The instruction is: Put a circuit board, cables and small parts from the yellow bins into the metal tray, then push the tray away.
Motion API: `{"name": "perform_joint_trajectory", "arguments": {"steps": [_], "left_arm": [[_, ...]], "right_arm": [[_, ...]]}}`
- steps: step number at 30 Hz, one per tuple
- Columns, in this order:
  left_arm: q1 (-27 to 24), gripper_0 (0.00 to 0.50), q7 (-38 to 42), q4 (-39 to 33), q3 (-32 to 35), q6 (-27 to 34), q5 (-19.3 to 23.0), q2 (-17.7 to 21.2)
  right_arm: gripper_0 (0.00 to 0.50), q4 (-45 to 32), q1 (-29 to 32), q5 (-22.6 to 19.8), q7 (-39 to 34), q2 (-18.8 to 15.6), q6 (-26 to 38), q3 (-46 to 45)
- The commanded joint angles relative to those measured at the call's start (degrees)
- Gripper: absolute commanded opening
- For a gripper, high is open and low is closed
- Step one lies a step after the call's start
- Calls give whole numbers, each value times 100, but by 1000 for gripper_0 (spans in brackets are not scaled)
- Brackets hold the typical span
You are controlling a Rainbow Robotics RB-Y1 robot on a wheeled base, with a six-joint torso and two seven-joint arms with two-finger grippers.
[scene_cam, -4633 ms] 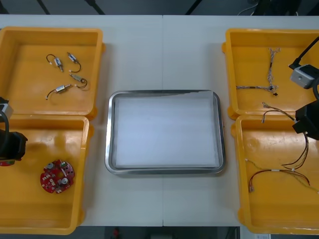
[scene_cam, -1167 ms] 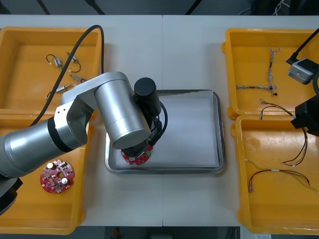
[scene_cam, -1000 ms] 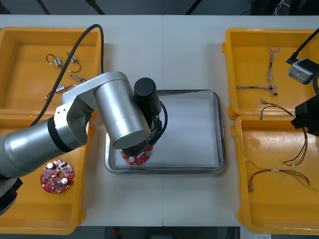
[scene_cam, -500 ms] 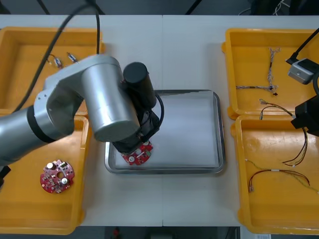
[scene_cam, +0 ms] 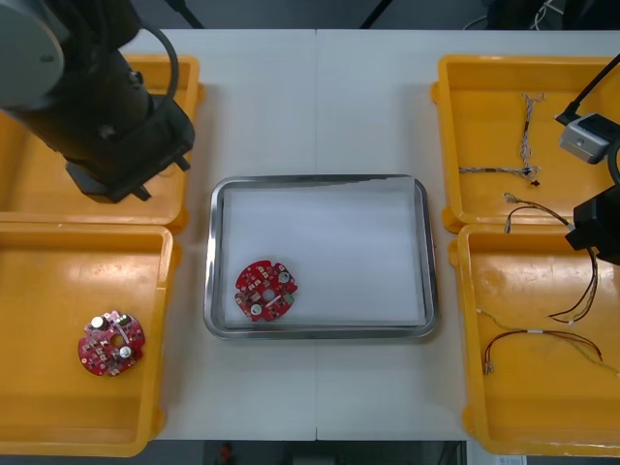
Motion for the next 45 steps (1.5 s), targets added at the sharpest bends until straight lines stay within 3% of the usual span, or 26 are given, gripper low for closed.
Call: {"name": "perform_joint_trajectory", "arguments": {"steps": [1,8,15,23,30,40,45], "left_arm": [[-248,500,-1171,417,229,5,37,675],[-248,500,-2384,1621,326,-566,54,1141],[-248,500,-3368,2974,387,-1313,-139,1220],[-248,500,-3570,3958,387,-2131,-359,1132],[-257,500,-3614,4336,378,-2729,-728,912],[-257,500,-3685,4486,370,-3563,-2134,95],[-257,500,-3667,4653,-8,-4073,-2705,-169]], "right_arm": [[0,-51,-545,-13,191,-78,20,408],[0,-349,-1098,128,306,-87,-319,1304],[0,-508,-1555,181,736,-34,-899,2139],[0,-341,-2100,427,1897,256,-1321,3150],[0,72,-2408,524,2811,607,-1769,3836],[0,626,-2760,770,4024,941,-2455,4873],[0,872,-2786,954,4489,1003,-2929,5312]]}}
